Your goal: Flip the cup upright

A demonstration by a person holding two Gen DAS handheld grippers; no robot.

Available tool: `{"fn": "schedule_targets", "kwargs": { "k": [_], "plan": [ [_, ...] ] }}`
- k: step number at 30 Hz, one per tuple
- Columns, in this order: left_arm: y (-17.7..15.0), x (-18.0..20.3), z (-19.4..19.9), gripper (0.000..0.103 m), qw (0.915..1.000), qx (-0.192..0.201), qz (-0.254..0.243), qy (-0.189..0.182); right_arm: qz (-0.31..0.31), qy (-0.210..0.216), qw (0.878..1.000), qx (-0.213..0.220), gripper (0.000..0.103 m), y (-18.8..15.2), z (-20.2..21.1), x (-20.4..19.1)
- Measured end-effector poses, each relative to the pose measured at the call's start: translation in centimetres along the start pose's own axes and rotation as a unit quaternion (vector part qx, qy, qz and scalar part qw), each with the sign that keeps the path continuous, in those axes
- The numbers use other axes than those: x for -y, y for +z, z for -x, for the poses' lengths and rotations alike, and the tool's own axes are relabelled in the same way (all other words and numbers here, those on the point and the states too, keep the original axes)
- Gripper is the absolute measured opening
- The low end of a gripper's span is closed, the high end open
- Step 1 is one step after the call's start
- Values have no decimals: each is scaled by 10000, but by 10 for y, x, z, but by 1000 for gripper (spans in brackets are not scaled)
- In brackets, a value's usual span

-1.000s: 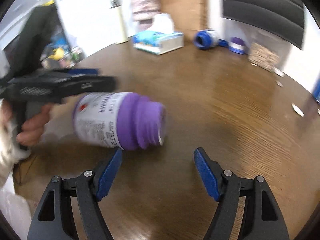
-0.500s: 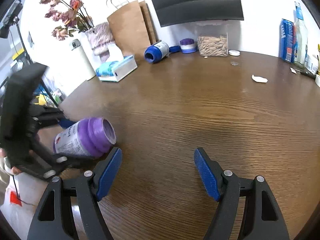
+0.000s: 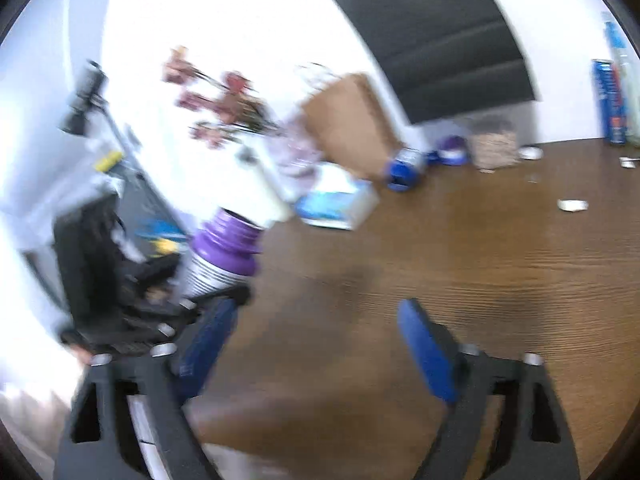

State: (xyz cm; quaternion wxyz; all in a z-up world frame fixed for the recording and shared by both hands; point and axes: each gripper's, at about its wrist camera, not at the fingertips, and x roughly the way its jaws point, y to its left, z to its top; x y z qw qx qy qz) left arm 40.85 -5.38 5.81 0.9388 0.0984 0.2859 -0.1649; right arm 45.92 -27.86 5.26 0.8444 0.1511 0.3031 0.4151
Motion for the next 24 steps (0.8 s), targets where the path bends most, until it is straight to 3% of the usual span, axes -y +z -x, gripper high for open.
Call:
{"fn": "schedule_targets", "kwargs": {
  "k": [2, 8, 12, 18, 21, 22, 24],
  "plan": [
    [-8, 1, 33, 60, 9979, 637, -120, -5, -26, 413, 9991, 6, 94, 7, 2, -27],
    [-30, 9, 87, 60, 9907, 1351, -164, 22, 29, 1191, 9924, -293, 94, 8, -14, -103],
    [-48, 3, 110, 60, 9873, 1585, -7, -80, 102, 1053, 9928, -561, 94, -5, -37, -132],
    [-72, -5, 127, 60, 9844, 1741, 186, -150, -115, 1169, 9900, -786, 94, -24, -50, -149],
    [-80, -6, 132, 60, 9835, 1788, 214, -194, -41, 989, 9917, -816, 94, -31, -52, -155],
    [-82, -6, 133, 60, 9833, 1791, 238, -203, -42, 965, 9921, -806, 93, -33, -51, -156],
    [-87, -7, 132, 60, 9843, 1723, 311, -239, 22, 1055, 9915, -758, 68, -37, -48, -161]
  ]
}}
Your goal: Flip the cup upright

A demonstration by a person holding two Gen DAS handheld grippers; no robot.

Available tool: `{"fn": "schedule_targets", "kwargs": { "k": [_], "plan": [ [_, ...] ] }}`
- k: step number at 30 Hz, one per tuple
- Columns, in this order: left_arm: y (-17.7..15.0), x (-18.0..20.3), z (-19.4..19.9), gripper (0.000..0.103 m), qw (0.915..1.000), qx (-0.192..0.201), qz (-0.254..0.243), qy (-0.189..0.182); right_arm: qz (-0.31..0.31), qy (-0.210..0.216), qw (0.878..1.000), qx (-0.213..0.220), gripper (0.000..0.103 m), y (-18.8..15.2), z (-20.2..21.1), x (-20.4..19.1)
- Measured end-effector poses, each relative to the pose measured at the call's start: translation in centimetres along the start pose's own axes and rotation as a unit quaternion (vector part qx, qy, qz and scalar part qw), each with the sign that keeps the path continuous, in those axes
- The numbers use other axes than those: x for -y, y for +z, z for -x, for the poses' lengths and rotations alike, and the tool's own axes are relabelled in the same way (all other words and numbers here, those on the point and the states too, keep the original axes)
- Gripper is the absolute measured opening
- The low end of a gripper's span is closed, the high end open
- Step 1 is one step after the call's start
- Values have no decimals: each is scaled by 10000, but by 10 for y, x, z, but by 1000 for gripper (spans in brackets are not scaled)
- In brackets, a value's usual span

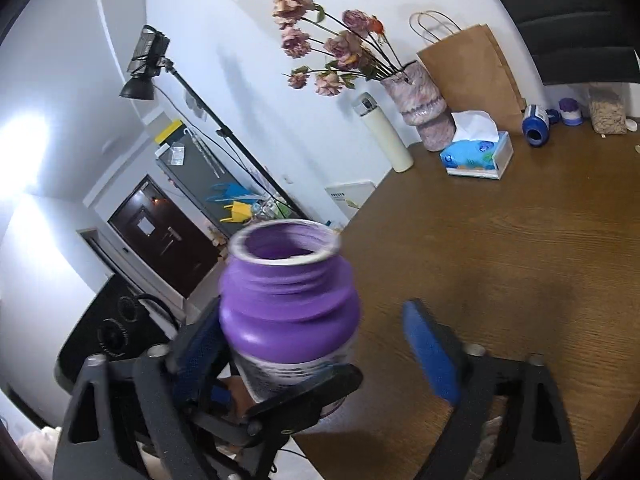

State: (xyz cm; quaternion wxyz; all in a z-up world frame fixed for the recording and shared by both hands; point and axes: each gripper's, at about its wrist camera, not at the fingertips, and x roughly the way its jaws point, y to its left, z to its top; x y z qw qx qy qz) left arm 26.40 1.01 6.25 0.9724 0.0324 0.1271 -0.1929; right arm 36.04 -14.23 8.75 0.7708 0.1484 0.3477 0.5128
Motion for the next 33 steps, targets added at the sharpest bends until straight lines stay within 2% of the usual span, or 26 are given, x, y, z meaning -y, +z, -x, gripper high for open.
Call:
{"fn": "schedule_targets", "kwargs": {
  "k": [1, 4, 6, 8, 10, 13, 17, 22, 23, 26, 27, 29, 33],
  "plan": [
    [-2, -2, 1, 60, 10000, 35, 65, -43, 56, 49, 10000, 9, 68, -1, 0, -4],
    [-8, -6, 6, 60, 9996, 29, 168, -216, 541, -405, 9977, 45, 68, -10, -1, -22],
    [-13, -5, 10, 66, 9997, -14, 95, -223, 935, -877, 9917, 80, 68, -18, -4, -35],
    [-18, -8, 15, 66, 9995, 27, 65, -315, 1441, -1429, 9790, 174, 68, -28, -9, -47],
    [-24, -11, 20, 60, 9989, 120, 176, -410, 2082, -1862, 9599, 234, 68, -41, -21, -60],
    [-32, -9, 17, 60, 9997, 205, 106, -99, 2407, -1992, 9495, 271, 68, -49, -32, -63],
    [-40, -15, 8, 60, 9996, 20, 272, -55, 2304, -1884, 9546, 136, 68, -49, -43, -48],
    [-51, -12, -6, 60, 9998, -181, 132, -2, 2021, -1872, 9610, -231, 69, -51, -56, -29],
    [-53, -10, -10, 60, 9997, -197, 110, 9, 2106, -1992, 9569, -154, 69, -53, -55, -29],
    [-54, -3, -19, 60, 9998, -165, 93, 68, 2618, -2495, 9317, 329, 70, -64, -49, -39],
    [-53, -2, -21, 60, 9998, -167, 124, 43, 2706, -2505, 9288, 371, 71, -65, -46, -40],
    [-53, 2, -26, 60, 9995, -232, 217, -35, 2674, -2490, 9301, 359, 71, -64, -41, -35],
    [-57, 15, -34, 60, 9982, -391, 380, -245, 2203, -2352, 9464, 220, 68, -64, -27, -11]
  ]
}}
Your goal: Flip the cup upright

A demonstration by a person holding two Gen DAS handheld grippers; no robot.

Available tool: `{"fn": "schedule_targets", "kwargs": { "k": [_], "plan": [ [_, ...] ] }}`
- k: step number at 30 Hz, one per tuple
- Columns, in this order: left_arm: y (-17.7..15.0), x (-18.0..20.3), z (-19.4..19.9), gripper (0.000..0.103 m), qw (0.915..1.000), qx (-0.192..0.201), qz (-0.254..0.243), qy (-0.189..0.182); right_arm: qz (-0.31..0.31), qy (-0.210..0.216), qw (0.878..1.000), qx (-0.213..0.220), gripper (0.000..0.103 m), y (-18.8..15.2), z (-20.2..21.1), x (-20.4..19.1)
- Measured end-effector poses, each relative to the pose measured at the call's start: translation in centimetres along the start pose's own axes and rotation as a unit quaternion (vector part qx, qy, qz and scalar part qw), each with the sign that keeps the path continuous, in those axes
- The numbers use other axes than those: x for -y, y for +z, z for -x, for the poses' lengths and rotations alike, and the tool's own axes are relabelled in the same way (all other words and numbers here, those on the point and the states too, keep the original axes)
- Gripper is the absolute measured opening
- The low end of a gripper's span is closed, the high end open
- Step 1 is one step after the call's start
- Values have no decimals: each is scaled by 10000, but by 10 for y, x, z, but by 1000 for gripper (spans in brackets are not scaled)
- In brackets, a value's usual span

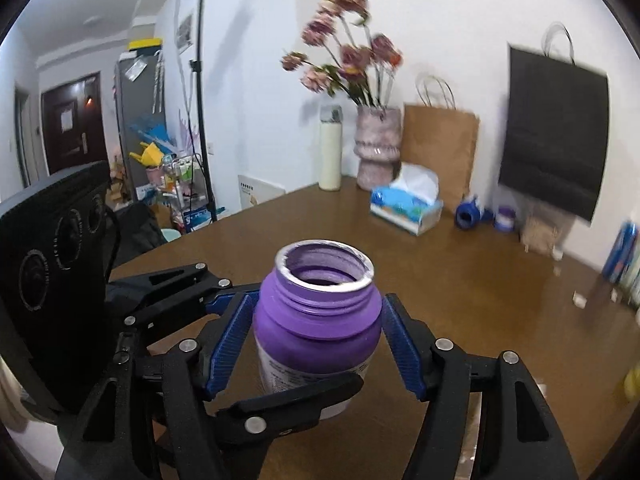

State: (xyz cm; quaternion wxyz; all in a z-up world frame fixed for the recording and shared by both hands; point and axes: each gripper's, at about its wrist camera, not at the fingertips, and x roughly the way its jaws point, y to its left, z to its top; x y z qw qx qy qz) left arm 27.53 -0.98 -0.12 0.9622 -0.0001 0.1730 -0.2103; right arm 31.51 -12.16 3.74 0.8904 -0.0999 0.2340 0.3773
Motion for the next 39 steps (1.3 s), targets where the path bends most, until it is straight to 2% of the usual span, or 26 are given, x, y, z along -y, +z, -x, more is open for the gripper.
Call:
{"fn": "schedule_targets", "kwargs": {
  "k": [3, 5, 7, 9, 12, 15, 17, 19, 22, 24, 26, 28, 31, 34, 39],
  "plan": [
    [-5, 15, -9, 67, 9998, -206, -3, 14, -125, -31, 9999, -26, 68, -15, 6, 9],
    [-10, 23, -18, 91, 9982, -573, 28, 163, -82, -256, 9996, -38, 68, -25, 12, 13],
    [-20, 25, -23, 93, 9939, -1075, 215, 105, 11, -603, 9981, -76, 68, -37, 19, 15],
    [-28, 23, -19, 93, 9901, -1321, 462, 95, 99, -922, 9955, -171, 68, -48, 23, 17],
    [-39, 21, -13, 93, 9847, -1564, 618, 460, 230, -1155, 9927, -253, 68, -61, 31, 20],
    [-45, 21, -3, 93, 9811, -1507, 614, 1047, 384, -1438, 9882, -365, 68, -71, 29, 21],
    [-48, 15, 1, 94, 9766, -1511, 857, 1268, 477, -1544, 9858, -457, 68, -78, 26, 22],
    [-50, 10, 2, 94, 9739, -1539, 1016, 1320, 388, -1440, 9870, -595, 69, -85, 21, 25],
    [-52, 7, 4, 94, 9707, -1531, 1066, 1516, 329, -1489, 9867, -557, 70, -90, 22, 27],
    [-51, 8, 4, 94, 9709, -1477, 1032, 1577, 268, -1584, 9851, -609, 74, -91, 20, 30],
    [-51, 9, 6, 99, 9710, -1368, 1009, 1679, 265, -1679, 9833, -647, 79, -94, 18, 33],
    [-49, 10, 9, 99, 9707, -1293, 1045, 1737, 236, -1721, 9829, -618, 79, -95, 20, 34],
    [-40, 12, 20, 99, 9715, -1140, 1096, 1767, 95, -1690, 9843, -503, 79, -92, 35, 35],
    [-24, 12, 31, 103, 9684, -1028, 1121, 1976, -155, -1524, 9881, -166, 79, -83, 73, 37],
    [-7, 13, 68, 103, 9706, -567, 1075, 2078, -464, -1913, 9800, 285, 79, -74, 138, 49]
  ]
}}
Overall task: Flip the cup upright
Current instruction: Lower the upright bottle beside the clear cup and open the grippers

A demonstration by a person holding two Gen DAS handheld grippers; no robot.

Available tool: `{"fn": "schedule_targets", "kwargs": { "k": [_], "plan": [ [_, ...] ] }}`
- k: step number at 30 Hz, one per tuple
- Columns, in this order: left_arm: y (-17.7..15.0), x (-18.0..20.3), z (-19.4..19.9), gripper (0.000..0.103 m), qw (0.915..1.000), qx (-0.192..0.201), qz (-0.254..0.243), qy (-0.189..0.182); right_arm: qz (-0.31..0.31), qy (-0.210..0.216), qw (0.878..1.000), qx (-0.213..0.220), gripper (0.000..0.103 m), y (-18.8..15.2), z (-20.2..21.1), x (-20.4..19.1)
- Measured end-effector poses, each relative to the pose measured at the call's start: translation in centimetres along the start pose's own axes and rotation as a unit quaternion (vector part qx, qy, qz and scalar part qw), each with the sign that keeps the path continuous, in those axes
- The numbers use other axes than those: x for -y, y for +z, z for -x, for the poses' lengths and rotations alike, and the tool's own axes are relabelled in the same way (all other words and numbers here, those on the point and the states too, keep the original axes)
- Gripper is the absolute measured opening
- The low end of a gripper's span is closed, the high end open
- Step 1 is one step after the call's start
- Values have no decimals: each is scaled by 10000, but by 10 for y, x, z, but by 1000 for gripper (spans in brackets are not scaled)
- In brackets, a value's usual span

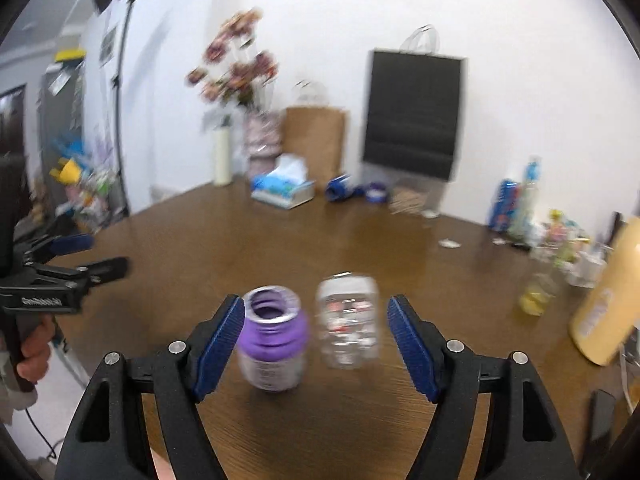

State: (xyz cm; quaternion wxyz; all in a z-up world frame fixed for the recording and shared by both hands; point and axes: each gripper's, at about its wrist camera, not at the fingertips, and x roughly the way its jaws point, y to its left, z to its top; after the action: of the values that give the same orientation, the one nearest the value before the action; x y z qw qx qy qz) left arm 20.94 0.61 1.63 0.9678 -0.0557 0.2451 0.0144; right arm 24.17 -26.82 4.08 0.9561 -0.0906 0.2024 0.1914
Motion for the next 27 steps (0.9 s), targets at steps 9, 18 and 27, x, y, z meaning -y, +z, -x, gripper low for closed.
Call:
{"fn": "schedule_targets", "kwargs": {
  "k": [9, 18, 27],
  "plan": [
    [4, 12, 3, 103, 9997, 114, -220, -52, -459, -351, 9983, 103, 90, 0, 24, 34],
    [5, 8, 28, 103, 9993, 317, -175, -75, -329, -349, 9987, 185, 90, 0, 34, 20],
    [-38, 11, 101, 103, 9964, 757, -349, 163, -319, -601, 9962, 550, 90, -35, 103, -10]
  ]
}}
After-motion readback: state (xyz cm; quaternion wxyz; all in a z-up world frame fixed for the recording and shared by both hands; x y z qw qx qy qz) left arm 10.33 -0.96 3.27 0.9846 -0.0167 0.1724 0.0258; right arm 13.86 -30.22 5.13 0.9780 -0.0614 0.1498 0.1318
